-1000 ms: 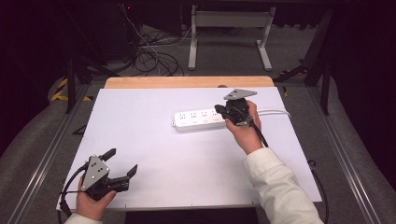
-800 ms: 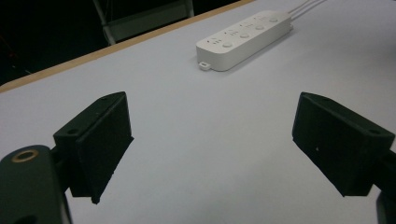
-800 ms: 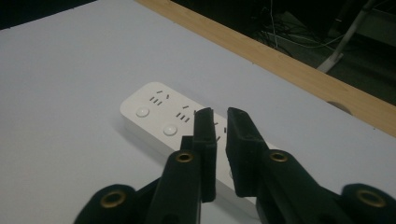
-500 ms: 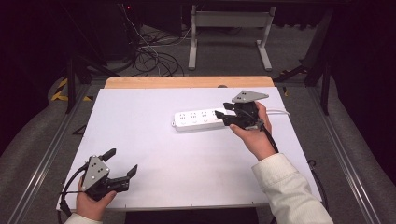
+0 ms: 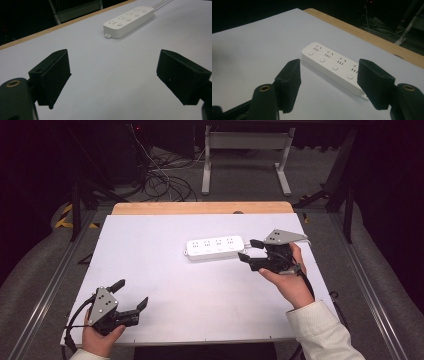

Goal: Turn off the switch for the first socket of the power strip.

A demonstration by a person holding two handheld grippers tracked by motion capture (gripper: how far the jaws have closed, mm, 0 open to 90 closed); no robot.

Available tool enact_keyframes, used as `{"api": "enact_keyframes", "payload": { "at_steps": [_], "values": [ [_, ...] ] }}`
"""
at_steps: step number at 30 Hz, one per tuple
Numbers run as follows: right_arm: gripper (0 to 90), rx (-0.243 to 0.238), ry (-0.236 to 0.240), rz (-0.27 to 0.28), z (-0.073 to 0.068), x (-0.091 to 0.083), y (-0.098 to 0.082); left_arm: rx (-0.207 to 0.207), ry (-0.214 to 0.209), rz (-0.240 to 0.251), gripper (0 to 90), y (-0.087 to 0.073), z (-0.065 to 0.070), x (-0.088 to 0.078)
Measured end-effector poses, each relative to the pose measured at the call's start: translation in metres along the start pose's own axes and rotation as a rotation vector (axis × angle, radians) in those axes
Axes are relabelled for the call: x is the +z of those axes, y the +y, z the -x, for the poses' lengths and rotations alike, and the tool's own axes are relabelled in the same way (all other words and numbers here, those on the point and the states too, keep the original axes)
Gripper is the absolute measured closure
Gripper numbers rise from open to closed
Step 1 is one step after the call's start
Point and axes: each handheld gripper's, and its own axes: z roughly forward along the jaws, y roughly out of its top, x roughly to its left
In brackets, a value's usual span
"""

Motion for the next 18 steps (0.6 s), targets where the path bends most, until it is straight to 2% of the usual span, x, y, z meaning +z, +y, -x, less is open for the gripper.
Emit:
{"api": "enact_keyframes", "payload": {
  "at_steps": [12, 18],
  "values": [
    [27.0, 0.014, 0.046, 0.013, 0.002, -0.023, -0.037, -0.004, -0.005, 0.004, 12.2, 0.001, 0.003, -0.002],
    [23.9, 0.026, 0.072, 0.039, 0.005, -0.031, -0.058, -0.001, -0.012, 0.002, 12.2, 0.001, 0.005, -0.002]
  ]
}}
